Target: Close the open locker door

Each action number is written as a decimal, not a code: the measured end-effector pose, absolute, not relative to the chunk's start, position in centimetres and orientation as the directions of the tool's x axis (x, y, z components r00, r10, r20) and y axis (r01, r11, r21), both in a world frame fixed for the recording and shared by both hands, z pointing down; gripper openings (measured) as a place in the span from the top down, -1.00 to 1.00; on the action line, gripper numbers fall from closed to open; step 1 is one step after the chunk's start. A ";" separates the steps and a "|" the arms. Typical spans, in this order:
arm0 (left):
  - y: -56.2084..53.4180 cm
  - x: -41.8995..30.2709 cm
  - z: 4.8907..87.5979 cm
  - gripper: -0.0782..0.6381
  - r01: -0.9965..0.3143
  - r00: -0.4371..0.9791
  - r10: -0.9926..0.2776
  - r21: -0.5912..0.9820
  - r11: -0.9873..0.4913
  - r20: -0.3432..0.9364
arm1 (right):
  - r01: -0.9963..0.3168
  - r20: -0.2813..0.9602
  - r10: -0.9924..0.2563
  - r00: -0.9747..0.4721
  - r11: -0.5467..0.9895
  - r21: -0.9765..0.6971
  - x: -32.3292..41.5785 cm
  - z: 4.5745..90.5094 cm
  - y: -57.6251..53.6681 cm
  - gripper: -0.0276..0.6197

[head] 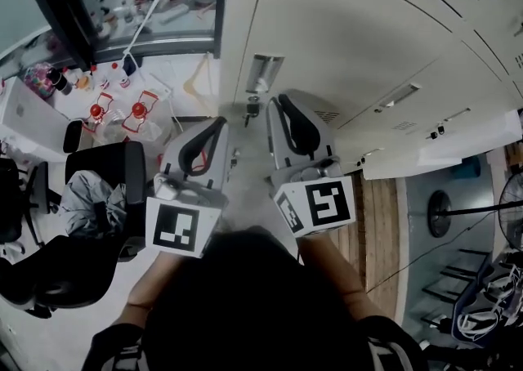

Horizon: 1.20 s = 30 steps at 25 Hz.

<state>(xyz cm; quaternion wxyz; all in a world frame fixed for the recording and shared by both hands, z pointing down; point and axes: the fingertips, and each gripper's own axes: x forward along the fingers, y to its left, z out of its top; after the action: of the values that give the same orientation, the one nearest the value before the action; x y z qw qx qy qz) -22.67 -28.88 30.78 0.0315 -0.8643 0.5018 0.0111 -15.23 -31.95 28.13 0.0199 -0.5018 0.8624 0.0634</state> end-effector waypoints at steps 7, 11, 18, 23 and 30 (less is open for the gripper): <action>-26.2 -19.1 29.5 0.78 -0.877 0.478 -0.876 -0.074 -0.474 -0.058 | -0.901 -0.110 -0.894 -0.434 0.428 0.074 -9.1 27.7 -28.0 0.84; -24.5 -16.5 28.9 0.78 -0.881 0.471 -0.880 -0.084 -0.466 -0.060 | -0.912 -0.103 -0.906 -0.410 0.403 0.082 -5.4 27.8 -25.4 0.86; -20.6 -13.8 29.5 0.78 -0.892 0.444 -0.895 -0.115 -0.437 -0.049 | -0.920 -0.110 -0.913 -0.392 0.387 0.062 -1.0 29.7 -20.5 0.86; -17.9 -12.0 30.8 0.78 -0.898 0.429 -0.902 -0.123 -0.422 -0.040 | -0.921 -0.115 -0.914 -0.389 0.386 0.046 1.2 31.2 -18.3 0.86; -16.8 -10.3 30.6 0.78 -0.899 0.424 -0.905 -0.138 -0.416 -0.036 | -0.928 -0.120 -0.921 -0.371 0.369 0.040 3.5 31.3 -17.2 0.86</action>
<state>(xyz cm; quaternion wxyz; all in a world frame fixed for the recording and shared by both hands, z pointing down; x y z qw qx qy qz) -10.31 -16.75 30.60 0.0681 -0.8410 0.5362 -0.0217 3.46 -17.21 31.30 0.0386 -0.5593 0.8265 0.0502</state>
